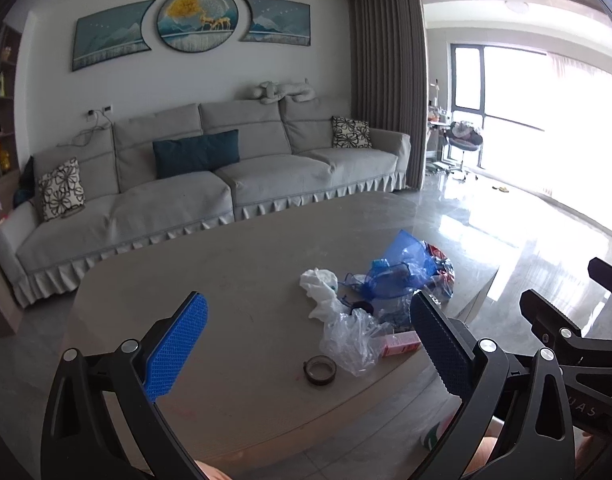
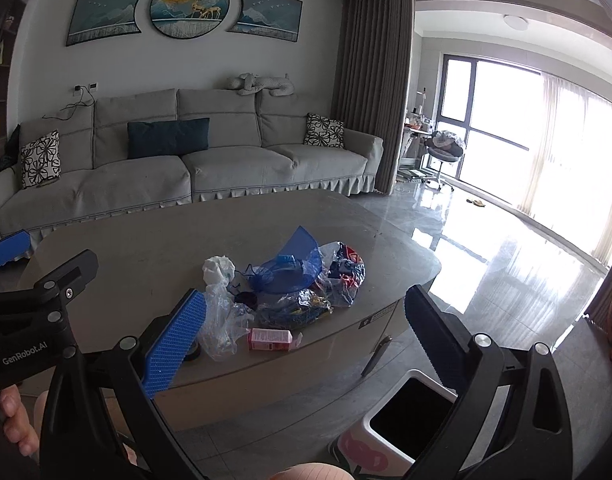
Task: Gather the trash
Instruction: 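Move both tools toward the pile of trash on the table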
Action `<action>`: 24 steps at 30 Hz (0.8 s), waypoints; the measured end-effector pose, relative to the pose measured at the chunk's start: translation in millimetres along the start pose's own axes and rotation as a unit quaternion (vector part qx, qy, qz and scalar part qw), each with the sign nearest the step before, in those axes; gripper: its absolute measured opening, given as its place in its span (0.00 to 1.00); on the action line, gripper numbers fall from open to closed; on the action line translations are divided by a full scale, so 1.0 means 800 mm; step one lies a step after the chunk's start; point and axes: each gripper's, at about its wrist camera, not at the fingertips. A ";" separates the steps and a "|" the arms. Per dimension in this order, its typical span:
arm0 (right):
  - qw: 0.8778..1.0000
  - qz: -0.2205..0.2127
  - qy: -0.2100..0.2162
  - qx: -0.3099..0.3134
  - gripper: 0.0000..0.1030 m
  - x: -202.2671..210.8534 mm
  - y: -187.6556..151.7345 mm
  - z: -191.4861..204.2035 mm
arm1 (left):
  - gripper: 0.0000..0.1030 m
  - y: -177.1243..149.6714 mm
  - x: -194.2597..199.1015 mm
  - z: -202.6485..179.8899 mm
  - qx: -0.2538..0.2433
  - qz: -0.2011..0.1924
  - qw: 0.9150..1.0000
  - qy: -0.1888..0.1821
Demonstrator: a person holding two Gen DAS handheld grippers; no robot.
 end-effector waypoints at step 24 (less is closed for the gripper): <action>1.000 -0.001 -0.025 0.018 0.96 -0.028 0.005 0.017 | 0.96 0.005 -0.029 0.017 0.007 -0.005 1.000 -0.015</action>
Point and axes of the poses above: each gripper's, at about its wrist camera, not at the fingertips, and x roughly against the way its jaws point, z to its left, y to its top, and after that the axes turned 14 degrees about -y, right-handed
